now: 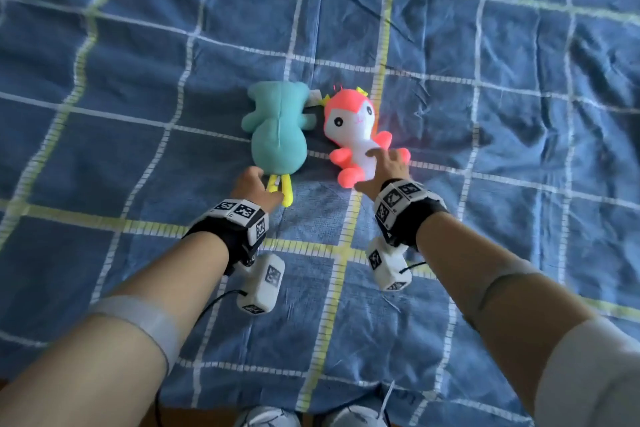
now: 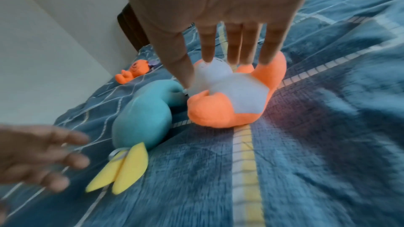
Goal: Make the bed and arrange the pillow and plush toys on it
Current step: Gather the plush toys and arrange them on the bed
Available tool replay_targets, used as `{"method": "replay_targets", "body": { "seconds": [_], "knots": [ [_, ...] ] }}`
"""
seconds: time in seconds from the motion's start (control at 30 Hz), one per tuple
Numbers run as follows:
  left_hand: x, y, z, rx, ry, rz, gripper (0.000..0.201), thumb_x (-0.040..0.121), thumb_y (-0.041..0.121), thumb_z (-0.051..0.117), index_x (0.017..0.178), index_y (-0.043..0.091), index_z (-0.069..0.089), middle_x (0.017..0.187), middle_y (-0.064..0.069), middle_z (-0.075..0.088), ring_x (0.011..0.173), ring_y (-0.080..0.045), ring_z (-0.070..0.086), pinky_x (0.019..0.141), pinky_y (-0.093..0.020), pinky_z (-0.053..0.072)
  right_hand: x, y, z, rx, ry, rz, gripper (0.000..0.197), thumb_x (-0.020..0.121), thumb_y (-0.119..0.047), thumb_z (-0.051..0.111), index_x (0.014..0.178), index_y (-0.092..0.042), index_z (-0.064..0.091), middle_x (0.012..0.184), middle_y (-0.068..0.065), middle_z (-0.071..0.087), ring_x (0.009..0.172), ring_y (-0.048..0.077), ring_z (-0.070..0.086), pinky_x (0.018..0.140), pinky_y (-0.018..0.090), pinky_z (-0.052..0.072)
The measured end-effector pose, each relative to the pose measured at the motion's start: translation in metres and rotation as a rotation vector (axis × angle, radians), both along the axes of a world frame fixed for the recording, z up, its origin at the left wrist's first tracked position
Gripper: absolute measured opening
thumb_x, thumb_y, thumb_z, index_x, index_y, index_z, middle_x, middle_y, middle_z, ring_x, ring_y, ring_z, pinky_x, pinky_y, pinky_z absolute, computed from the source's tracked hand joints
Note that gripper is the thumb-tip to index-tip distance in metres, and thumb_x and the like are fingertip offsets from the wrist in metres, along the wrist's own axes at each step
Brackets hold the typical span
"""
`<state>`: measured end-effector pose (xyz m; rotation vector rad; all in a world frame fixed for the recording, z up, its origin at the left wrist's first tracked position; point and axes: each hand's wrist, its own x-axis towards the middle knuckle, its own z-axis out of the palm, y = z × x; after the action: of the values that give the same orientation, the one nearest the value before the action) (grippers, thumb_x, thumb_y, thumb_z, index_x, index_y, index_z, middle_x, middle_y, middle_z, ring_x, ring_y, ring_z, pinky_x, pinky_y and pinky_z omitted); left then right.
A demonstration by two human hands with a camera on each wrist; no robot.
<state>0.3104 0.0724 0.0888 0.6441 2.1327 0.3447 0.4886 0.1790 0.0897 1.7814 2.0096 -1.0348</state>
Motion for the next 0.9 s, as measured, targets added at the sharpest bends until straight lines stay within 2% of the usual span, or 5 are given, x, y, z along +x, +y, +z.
{"method": "replay_targets", "body": {
  "seconds": [0.13, 0.23, 0.43, 0.67, 0.9],
  "knots": [
    [-0.014, 0.009, -0.038, -0.023, -0.096, 0.145, 0.065, 0.073, 0.015, 0.069, 0.127, -0.005, 0.040, 0.123, -0.022, 0.053, 0.111, -0.036, 0.056, 0.087, -0.042, 0.047, -0.018, 0.025, -0.027, 0.081, -0.046, -0.147, 0.086, 0.072, -0.032, 0.072, 0.143, -0.022, 0.024, 0.147, 0.009, 0.026, 0.139, 0.028, 0.021, 0.115, 0.040, 0.018],
    [-0.020, 0.012, -0.066, -0.091, -0.135, 0.000, 0.073, 0.057, 0.039, 0.056, 0.112, -0.009, 0.050, 0.088, -0.020, 0.062, 0.089, -0.041, 0.063, 0.068, -0.040, 0.047, -0.028, 0.036, -0.052, 0.055, -0.100, -0.198, 0.099, 0.067, -0.049, 0.068, 0.146, -0.021, 0.016, 0.153, 0.007, 0.020, 0.144, 0.025, 0.013, 0.118, 0.042, 0.008],
    [-0.021, 0.010, -0.075, -0.030, -0.153, -0.027, 0.027, 0.095, 0.035, 0.038, 0.099, 0.012, 0.050, 0.079, -0.011, 0.056, 0.069, -0.034, 0.060, 0.068, -0.039, 0.052, -0.028, 0.039, -0.071, -0.103, -0.327, -0.138, 0.126, 0.063, -0.048, 0.079, 0.147, -0.027, -0.012, 0.153, 0.017, 0.017, 0.144, 0.031, 0.008, 0.118, 0.048, 0.009],
    [-0.024, -0.008, -0.058, 0.220, -0.124, -0.041, 0.039, 0.089, 0.035, 0.054, 0.089, -0.003, 0.063, 0.076, -0.011, 0.046, 0.077, -0.025, 0.046, 0.068, -0.031, 0.035, -0.014, 0.015, -0.054, -0.136, -0.269, -0.119, 0.116, 0.047, -0.051, 0.066, 0.145, -0.025, 0.009, 0.144, 0.020, 0.026, 0.133, 0.039, 0.027, 0.109, 0.051, 0.026],
    [-0.009, -0.027, 0.003, 0.554, -0.092, 0.088, 0.042, 0.067, 0.029, 0.072, 0.100, 0.004, 0.072, 0.141, -0.007, 0.035, 0.124, -0.015, 0.041, 0.106, -0.027, 0.037, 0.008, -0.036, -0.023, -0.226, -0.062, -0.280, 0.097, 0.061, -0.043, 0.074, 0.139, -0.031, 0.020, 0.131, 0.013, 0.038, 0.121, 0.034, 0.041, 0.103, 0.047, 0.037]
  ]
}}
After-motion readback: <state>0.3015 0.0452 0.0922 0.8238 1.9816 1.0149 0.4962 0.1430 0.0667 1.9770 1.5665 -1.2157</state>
